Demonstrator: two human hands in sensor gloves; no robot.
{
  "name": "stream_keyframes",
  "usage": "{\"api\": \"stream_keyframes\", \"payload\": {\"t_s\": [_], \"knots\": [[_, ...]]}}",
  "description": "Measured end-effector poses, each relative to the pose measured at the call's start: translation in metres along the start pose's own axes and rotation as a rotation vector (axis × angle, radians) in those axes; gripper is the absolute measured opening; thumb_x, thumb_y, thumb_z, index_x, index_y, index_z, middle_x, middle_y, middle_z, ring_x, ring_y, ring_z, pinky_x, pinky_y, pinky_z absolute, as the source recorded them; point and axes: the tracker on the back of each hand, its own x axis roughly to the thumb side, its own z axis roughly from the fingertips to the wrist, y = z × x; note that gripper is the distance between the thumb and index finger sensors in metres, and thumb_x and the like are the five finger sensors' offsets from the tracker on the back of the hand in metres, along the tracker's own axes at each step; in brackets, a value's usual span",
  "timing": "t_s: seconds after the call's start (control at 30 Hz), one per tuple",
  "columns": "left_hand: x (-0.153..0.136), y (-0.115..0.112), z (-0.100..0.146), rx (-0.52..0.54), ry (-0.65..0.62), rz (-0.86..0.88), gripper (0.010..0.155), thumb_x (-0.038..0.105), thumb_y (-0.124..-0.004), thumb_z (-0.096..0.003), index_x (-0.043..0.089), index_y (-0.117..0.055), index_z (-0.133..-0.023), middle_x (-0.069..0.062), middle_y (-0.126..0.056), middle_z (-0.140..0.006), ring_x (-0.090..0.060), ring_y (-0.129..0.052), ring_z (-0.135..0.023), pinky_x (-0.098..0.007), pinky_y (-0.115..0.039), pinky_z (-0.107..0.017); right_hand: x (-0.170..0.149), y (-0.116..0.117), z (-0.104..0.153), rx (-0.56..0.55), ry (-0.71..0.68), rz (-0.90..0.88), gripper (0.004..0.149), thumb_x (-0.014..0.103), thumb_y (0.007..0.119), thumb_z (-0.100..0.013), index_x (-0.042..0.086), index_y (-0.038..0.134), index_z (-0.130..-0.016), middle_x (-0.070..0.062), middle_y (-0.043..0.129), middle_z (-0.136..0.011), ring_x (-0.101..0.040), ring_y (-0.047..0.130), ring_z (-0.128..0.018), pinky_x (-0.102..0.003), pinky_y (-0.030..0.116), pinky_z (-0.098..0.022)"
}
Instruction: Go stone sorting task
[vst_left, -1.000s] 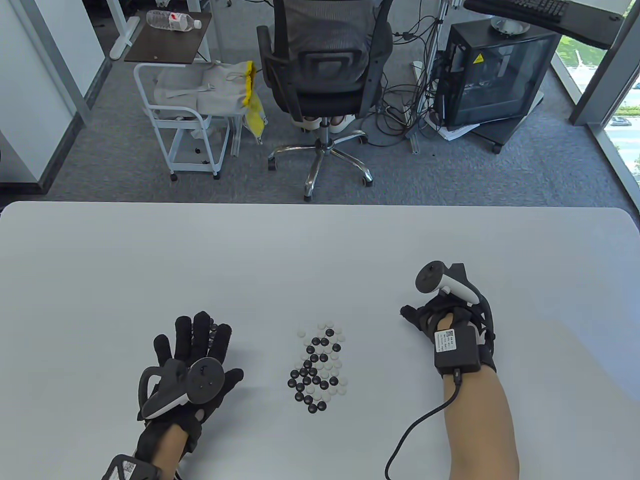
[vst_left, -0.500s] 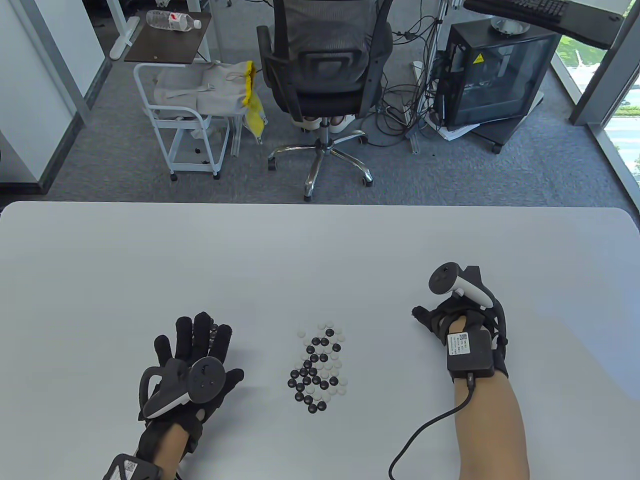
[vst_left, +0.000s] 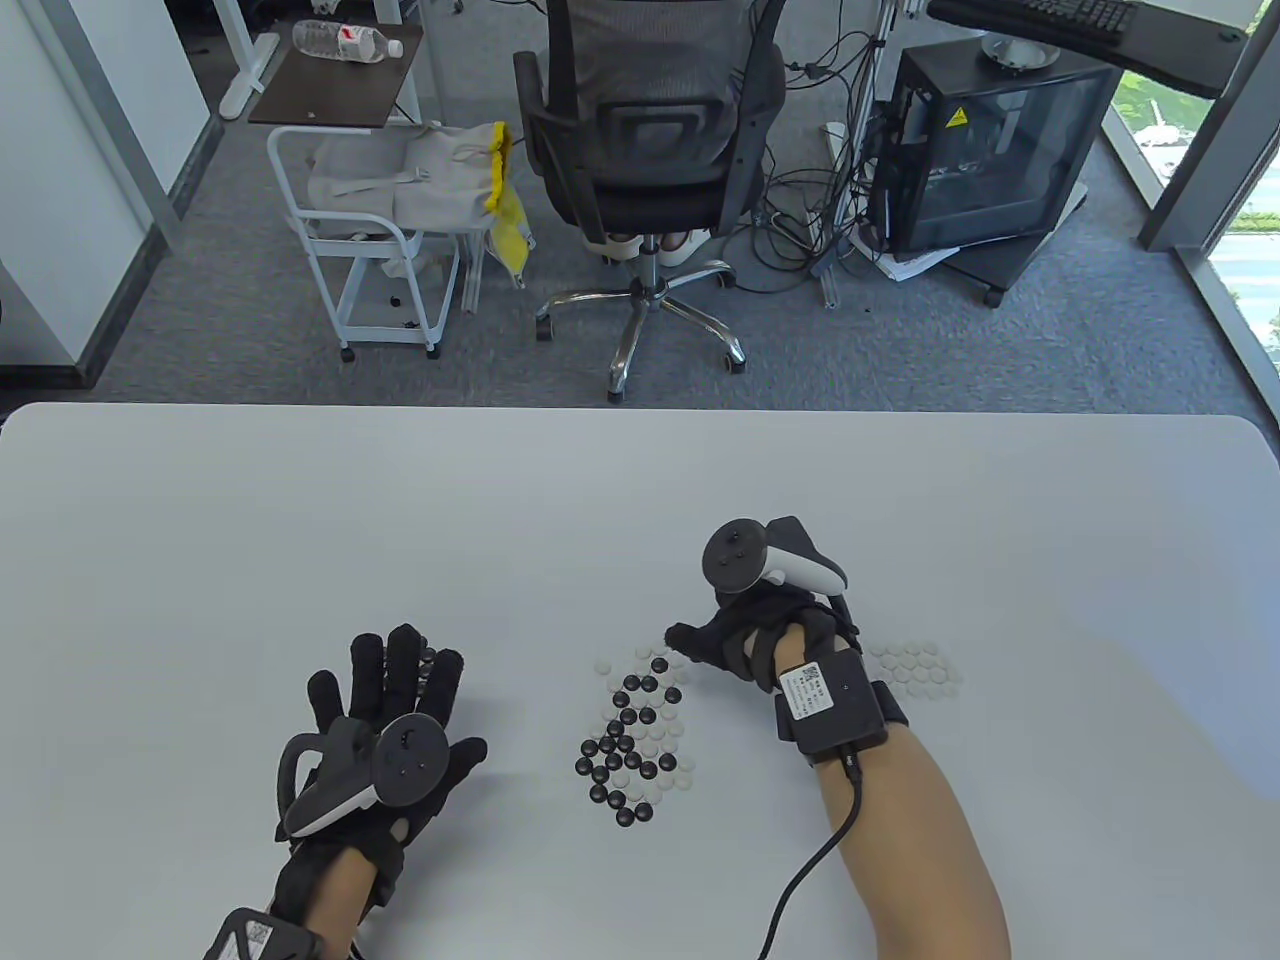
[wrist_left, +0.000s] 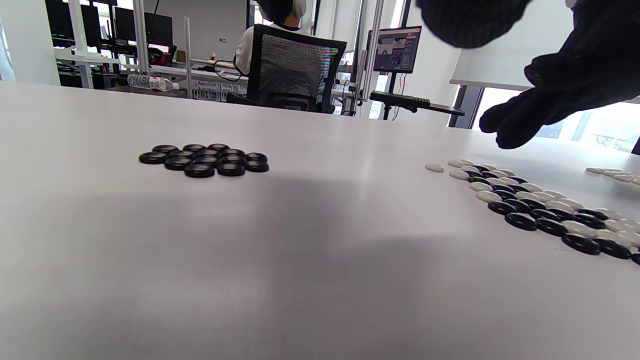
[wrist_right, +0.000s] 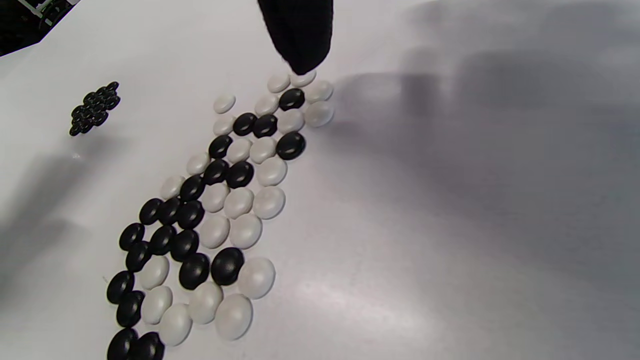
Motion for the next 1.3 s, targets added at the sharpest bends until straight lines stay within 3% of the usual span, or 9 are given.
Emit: {"api": "stream_keyframes", "payload": {"t_s": [0.17,0.3,0.9,1.3], "knots": [[-0.002,0.002,0.002,0.009,-0.001,0.012,0.083,0.057,-0.056,-0.0562,0.015,-0.018,-0.118,-0.028,0.010,-0.114,-0.055,0.013,-0.096,-0.082,-0.003,-0.055,0.007,0.011,-0.020,0.025,0.024,0.030,0.068,0.050,0.053,-0.059,0.007,0.070,-0.109,-0.040,0.017,-0.114,-0.066,0.003,-0.095,-0.090,0.013,-0.057],[-0.002,0.002,0.002,0.011,-0.003,0.015,0.083,0.057,-0.056,-0.0562,0.015,-0.018,-0.118,-0.028,0.010,-0.114,-0.055,0.013,-0.096,-0.082,-0.003,-0.055,-0.002,0.008,-0.018,0.015,0.057,0.026,0.069,0.050,0.053,-0.059,0.006,0.070,-0.110,-0.040,0.017,-0.114,-0.066,0.003,-0.095,-0.090,0.013,-0.056],[-0.003,0.002,0.002,0.002,-0.003,0.024,0.083,0.057,-0.056,-0.0564,0.015,-0.018,-0.118,-0.028,0.011,-0.114,-0.055,0.013,-0.096,-0.082,-0.003,-0.055,-0.109,-0.007,0.053,-0.045,0.387,-0.036,0.070,0.050,0.055,-0.060,0.002,0.074,-0.107,-0.040,0.019,-0.114,-0.067,0.004,-0.095,-0.090,0.013,-0.057],[-0.002,0.002,0.002,-0.007,0.002,0.026,0.083,0.057,-0.056,-0.0564,0.015,-0.018,-0.118,-0.028,0.011,-0.114,-0.055,0.013,-0.096,-0.082,-0.003,-0.055,-0.135,-0.005,0.071,-0.078,0.424,-0.097,0.070,0.050,0.054,-0.060,0.002,0.073,-0.107,-0.041,0.019,-0.114,-0.067,0.004,-0.095,-0.090,0.013,-0.057]]}}
